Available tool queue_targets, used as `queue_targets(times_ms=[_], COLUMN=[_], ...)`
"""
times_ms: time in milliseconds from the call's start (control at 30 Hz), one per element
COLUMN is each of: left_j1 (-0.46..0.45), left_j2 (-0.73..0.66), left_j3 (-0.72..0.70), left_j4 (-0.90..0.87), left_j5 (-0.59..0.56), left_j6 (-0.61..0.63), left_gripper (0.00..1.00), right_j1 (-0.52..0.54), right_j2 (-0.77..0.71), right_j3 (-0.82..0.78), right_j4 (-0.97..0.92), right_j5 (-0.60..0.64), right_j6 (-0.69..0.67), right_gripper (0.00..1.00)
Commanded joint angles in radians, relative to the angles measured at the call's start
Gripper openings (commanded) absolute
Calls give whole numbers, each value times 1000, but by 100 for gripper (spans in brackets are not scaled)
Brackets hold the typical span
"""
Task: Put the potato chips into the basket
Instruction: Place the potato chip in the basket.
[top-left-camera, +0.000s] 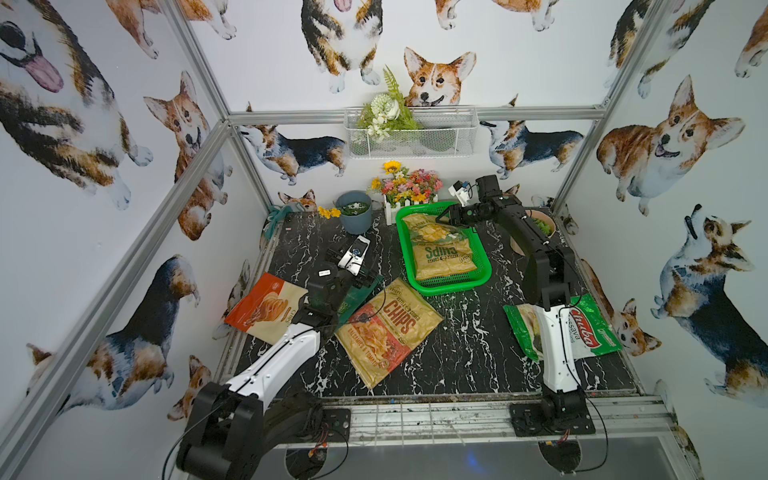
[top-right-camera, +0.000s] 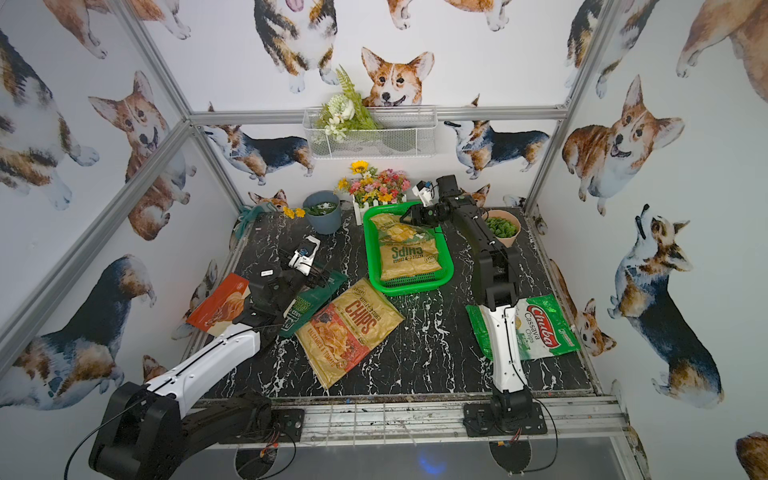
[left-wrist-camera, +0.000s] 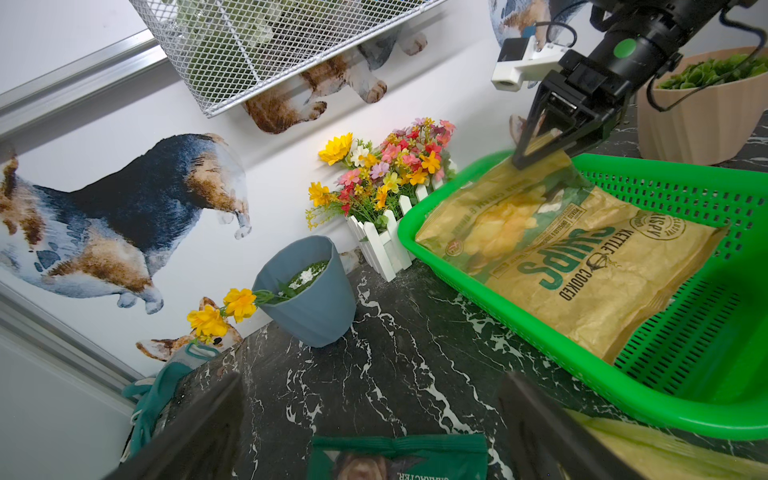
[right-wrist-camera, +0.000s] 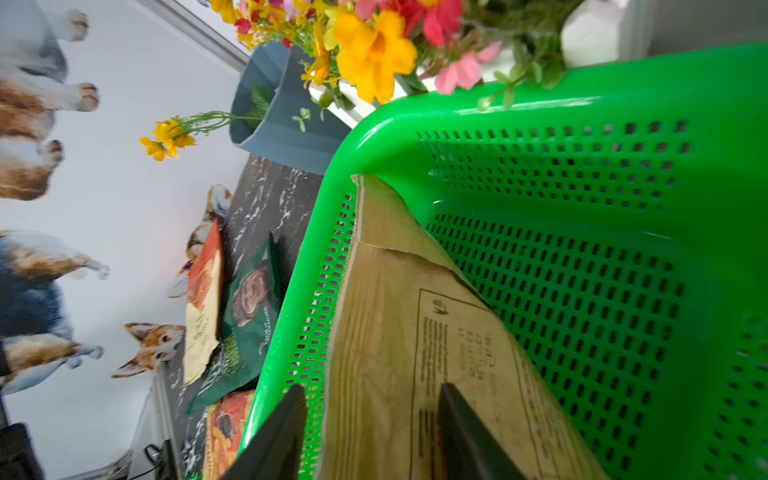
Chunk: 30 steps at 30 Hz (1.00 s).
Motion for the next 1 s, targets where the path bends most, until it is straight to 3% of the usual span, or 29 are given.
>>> queue_targets(times_ms=[0, 100, 167, 233, 367, 467, 667, 800, 900, 967], left_j1=[1, 1, 1, 1, 1, 1, 1, 1, 1, 1], left_j2=[-4, -10, -13, -12, -1, 5, 5, -6, -8, -12], left_j3=[4, 4, 4, 3, 5, 9, 9, 4, 6, 4], left_j4=[27, 28, 29, 33, 36, 37, 35, 36, 33, 31], left_j5=[1, 3, 4, 5, 14, 25, 26, 18, 21, 21], left_j6=[-5, -3, -3, -5, -15, -22, -23, -18, -18, -17], left_gripper=[99, 99, 99, 99, 99, 99, 99, 99, 99, 99], right_j1=[58, 117, 149, 180, 236, 240, 221, 208, 208, 207], right_j2=[-84, -200, -265, -320, -404, -401, -217, -114, -104, -152], right_j3=[-5, -136, -233, -326, -535, -607, -482, -384, -381, -460], right_j4=[-133, -118, -102, -76, 34, 109, 108, 48, -2, 12], right_j5=[446, 707, 806, 828, 777, 702, 593, 602, 582, 561], right_j6=[-9, 27, 48, 61, 67, 81, 63, 45, 30, 35], right_gripper=[80, 87, 88, 87, 80, 80, 80, 81, 73, 66])
